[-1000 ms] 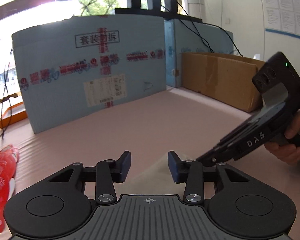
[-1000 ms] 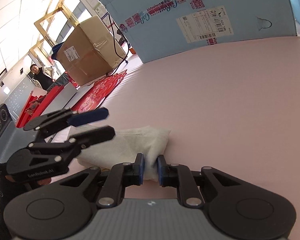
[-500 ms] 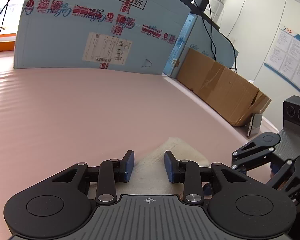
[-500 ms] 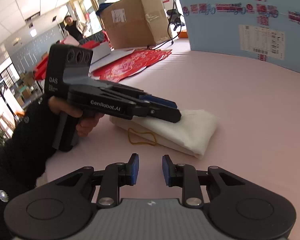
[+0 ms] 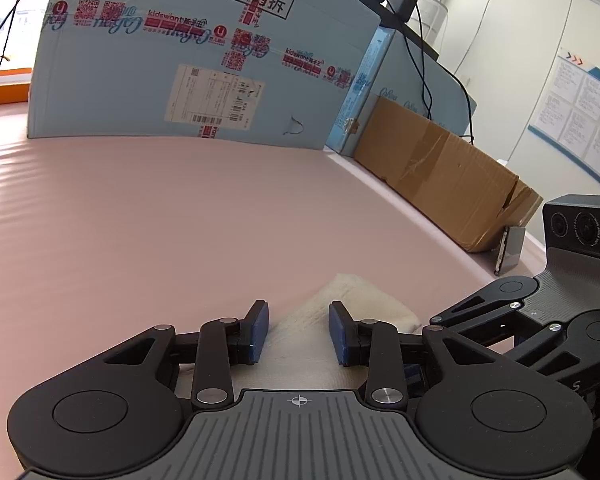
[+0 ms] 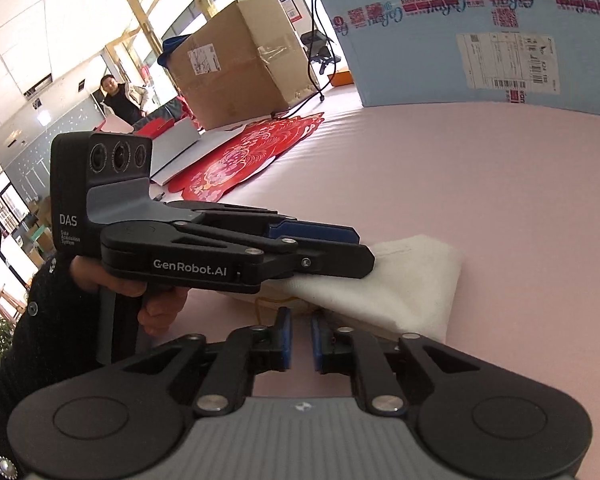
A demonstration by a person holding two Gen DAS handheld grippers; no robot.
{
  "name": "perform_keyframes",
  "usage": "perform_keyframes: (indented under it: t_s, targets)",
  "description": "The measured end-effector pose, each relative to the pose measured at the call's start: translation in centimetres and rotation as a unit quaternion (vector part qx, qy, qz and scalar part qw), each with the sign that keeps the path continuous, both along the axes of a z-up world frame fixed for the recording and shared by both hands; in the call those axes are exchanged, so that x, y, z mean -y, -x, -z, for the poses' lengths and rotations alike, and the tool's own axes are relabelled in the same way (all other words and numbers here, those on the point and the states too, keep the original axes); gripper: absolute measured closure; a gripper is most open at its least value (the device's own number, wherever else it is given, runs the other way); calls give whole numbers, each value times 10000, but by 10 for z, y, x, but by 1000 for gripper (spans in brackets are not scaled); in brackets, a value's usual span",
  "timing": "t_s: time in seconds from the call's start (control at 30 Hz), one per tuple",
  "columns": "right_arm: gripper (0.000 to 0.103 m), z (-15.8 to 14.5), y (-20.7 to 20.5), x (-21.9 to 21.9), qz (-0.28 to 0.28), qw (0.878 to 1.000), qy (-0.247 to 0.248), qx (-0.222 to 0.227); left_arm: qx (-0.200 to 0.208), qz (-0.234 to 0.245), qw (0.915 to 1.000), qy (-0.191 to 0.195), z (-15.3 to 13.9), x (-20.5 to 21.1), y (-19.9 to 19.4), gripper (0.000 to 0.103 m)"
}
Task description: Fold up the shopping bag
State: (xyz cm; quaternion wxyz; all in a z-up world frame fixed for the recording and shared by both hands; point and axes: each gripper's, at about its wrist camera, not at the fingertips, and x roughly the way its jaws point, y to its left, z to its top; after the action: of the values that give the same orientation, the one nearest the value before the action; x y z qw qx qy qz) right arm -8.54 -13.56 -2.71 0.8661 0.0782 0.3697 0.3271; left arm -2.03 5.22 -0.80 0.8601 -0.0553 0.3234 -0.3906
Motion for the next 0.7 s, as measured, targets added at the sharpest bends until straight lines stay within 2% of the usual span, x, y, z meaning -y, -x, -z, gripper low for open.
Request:
perform_keyframes:
  t_s: [0.23, 0.43, 0.5, 0.7]
  targets:
    - [102, 2, 13, 35, 115, 9969, -721, -278, 168, -4, 9998, -143, -3, 6, 5, 69]
    - [102, 0, 25, 66, 423, 9946, -789, -531, 312, 4, 9991, -302, -6, 11, 9, 67]
    - [102, 0, 25, 78, 663, 9937, -657, -621, 367, 14, 9985, -399, -7, 15, 11, 66]
    - [102, 3, 11, 93, 1007, 9888, -539, -963, 316, -52, 9986, -419, -5, 14, 9, 60]
